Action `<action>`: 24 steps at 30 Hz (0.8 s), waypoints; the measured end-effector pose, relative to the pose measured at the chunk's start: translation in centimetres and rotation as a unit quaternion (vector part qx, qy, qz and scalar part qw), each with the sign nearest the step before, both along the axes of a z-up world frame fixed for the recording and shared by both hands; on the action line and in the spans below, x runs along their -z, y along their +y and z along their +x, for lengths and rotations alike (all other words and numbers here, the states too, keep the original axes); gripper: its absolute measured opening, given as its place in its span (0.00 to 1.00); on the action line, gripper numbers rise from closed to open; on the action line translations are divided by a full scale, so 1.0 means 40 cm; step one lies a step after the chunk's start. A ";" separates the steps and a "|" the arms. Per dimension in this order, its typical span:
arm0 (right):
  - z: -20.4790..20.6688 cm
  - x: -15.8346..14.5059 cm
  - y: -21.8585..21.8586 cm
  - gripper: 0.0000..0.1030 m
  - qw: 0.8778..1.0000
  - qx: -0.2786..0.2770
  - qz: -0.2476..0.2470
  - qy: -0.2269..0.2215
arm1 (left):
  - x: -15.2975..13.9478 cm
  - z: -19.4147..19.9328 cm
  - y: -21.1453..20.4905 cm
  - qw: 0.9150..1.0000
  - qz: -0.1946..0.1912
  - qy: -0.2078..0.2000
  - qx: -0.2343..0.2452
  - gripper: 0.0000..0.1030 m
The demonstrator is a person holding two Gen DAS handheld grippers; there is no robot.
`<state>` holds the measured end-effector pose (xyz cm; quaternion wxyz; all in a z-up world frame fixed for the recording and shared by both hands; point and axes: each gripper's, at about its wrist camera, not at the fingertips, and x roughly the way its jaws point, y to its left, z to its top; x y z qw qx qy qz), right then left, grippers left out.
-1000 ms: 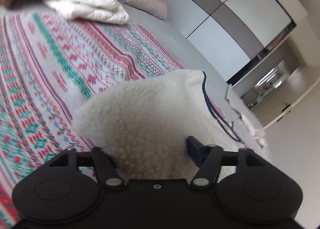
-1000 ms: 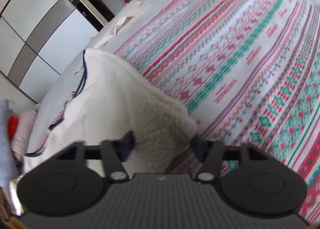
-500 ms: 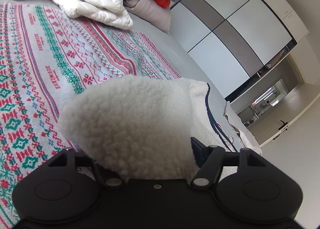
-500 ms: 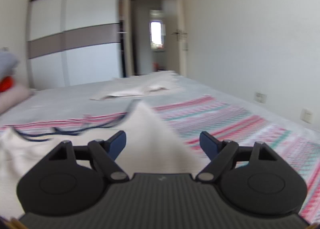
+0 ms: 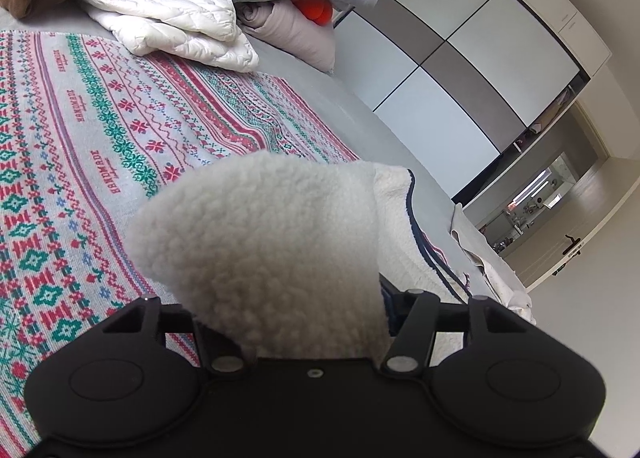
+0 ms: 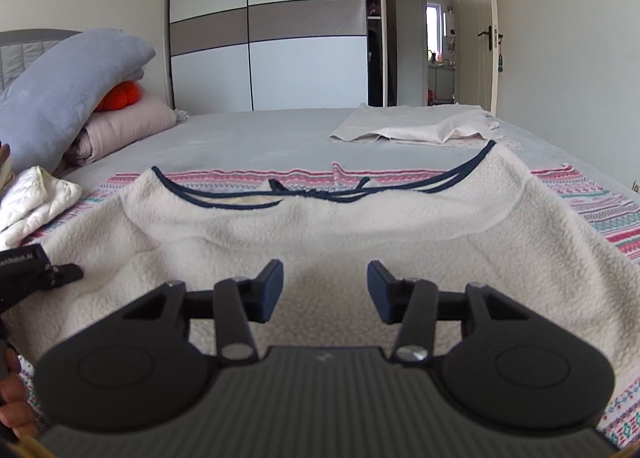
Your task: Fold large clothes
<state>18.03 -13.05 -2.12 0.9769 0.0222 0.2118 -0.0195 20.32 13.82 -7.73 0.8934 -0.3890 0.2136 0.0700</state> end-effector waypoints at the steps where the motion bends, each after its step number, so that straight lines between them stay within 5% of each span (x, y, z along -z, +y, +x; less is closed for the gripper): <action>1: -0.002 0.010 0.007 0.44 1.000 0.000 0.000 0.004 | 0.000 0.001 0.001 1.000 -0.001 0.000 0.000 0.56; 8: 0.021 0.053 0.010 0.45 0.999 -0.004 -0.003 0.041 | -0.007 0.002 -0.002 1.000 0.001 -0.004 -0.007 0.55; 14: 0.021 0.108 0.036 0.46 0.997 -0.032 -0.065 0.033 | -0.037 -0.011 -0.014 1.000 0.016 -0.026 -0.003 0.48; 19: 0.023 0.109 0.021 0.46 0.998 -0.035 -0.043 0.042 | -0.093 -0.032 -0.035 0.997 0.027 -0.077 0.016 0.45; 24: 0.030 0.103 0.003 0.46 0.997 -0.044 -0.016 0.054 | -0.164 -0.067 -0.089 0.985 0.058 -0.154 0.060 0.43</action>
